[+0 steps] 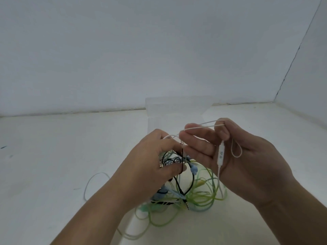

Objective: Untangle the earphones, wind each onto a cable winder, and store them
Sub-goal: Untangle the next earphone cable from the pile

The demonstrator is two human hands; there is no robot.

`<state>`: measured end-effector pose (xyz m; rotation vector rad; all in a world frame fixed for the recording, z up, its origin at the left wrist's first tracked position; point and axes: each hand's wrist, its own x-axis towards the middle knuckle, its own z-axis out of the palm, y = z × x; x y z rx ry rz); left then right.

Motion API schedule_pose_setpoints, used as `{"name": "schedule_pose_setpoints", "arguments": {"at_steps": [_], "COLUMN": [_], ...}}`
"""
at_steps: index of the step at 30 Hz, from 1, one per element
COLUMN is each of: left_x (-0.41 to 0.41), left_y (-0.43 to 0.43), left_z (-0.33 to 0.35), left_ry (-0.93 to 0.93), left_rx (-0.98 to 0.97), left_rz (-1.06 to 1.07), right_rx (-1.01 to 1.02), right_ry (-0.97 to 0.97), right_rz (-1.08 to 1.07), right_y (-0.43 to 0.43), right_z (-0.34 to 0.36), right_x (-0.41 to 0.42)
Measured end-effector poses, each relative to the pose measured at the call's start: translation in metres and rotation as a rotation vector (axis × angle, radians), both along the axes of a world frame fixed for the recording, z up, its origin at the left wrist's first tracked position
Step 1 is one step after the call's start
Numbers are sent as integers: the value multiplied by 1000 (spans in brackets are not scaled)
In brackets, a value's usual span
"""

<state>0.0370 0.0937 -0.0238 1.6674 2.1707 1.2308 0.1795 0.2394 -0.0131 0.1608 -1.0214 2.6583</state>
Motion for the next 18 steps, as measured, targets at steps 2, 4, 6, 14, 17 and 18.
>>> {"name": "schedule_pose_setpoints", "arguments": {"at_steps": [2,4,6,14,17,18], "left_x": [0,2,3,1,3,2], "left_y": [1,1,0,-2,-1,-1], "left_z": [-2,-2,0,6,5,4], "left_ry": [28,53,36,11,-85,-106], "left_rx": [14,37,65,194,229,241], "left_rz": [22,34,40,75,33,49], "right_rx": [48,93,144,1367,1374,1354], "right_ry": [-10,-79,-191,-553,-561,-574], "right_rz": [-40,-160,-355,-767,-798,-811], "right_y": [-2,-6,-11,-27,-31,-32], "right_z": [1,6,10,-7,-15,-16], "right_x": [0,2,3,-2,-10,-11]}}
